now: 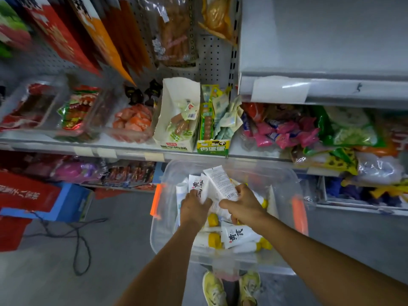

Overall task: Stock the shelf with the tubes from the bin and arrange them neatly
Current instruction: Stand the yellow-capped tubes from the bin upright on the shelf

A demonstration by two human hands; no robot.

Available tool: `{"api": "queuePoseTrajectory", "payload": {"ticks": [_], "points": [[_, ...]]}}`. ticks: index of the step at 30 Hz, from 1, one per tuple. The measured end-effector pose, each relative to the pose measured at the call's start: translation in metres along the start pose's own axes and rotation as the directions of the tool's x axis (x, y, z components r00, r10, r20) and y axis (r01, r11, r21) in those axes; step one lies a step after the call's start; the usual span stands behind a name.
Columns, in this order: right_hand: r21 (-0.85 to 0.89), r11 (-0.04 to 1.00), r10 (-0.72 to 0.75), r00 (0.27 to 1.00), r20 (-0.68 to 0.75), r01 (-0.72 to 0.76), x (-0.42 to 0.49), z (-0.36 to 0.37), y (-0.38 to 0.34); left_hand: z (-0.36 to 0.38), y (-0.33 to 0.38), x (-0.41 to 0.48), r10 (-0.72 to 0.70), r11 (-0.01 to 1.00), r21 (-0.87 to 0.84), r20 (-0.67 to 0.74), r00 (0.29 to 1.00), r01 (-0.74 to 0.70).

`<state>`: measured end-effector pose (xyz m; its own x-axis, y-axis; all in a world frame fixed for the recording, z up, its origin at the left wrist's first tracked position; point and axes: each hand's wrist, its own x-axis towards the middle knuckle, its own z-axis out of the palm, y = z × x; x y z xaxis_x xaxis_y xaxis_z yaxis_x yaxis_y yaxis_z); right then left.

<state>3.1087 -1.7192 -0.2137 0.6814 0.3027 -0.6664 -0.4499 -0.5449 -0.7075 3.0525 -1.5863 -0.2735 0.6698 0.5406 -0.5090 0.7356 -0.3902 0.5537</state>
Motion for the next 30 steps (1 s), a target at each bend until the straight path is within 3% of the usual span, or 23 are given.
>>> {"api": "queuePoseTrajectory", "payload": {"ticks": [3,7,11,14,19,22,27,30], "points": [[0.016,0.999,-0.043,0.999,0.006,0.042,-0.028,-0.009,-0.031,-0.031,0.028,-0.038,-0.072,0.945,-0.317,0.017,0.997,0.073],[0.024,0.994,-0.105,0.994,0.038,0.104,-0.072,-0.031,-0.082,-0.089,0.075,-0.076,-0.102,0.75,-0.654,0.036,0.994,0.1],[0.012,0.969,-0.245,0.963,0.111,0.245,-0.121,-0.049,-0.132,-0.144,0.127,-0.113,0.065,0.733,-0.679,0.0,0.998,-0.048],[-0.014,0.943,-0.331,0.94,0.082,0.333,-0.157,-0.063,-0.168,-0.179,0.16,-0.141,0.21,0.706,-0.682,-0.06,0.976,-0.194],[0.026,0.873,-0.485,0.862,0.149,0.487,-0.207,-0.094,-0.213,-0.235,0.201,-0.177,0.452,0.645,-0.616,-0.169,0.876,-0.452],[0.087,0.825,-0.565,0.81,0.157,0.559,-0.229,-0.109,-0.234,-0.258,0.223,-0.197,0.529,0.604,-0.594,-0.2,0.825,-0.531],[0.015,0.736,-0.677,0.736,0.012,0.677,-0.255,-0.136,-0.276,-0.285,0.272,-0.217,0.601,0.524,-0.585,-0.262,0.755,-0.619],[-0.022,0.662,-0.747,0.656,-0.109,0.749,-0.269,-0.162,-0.304,-0.297,0.307,-0.224,0.639,0.489,-0.552,-0.3,0.709,-0.675]]}}
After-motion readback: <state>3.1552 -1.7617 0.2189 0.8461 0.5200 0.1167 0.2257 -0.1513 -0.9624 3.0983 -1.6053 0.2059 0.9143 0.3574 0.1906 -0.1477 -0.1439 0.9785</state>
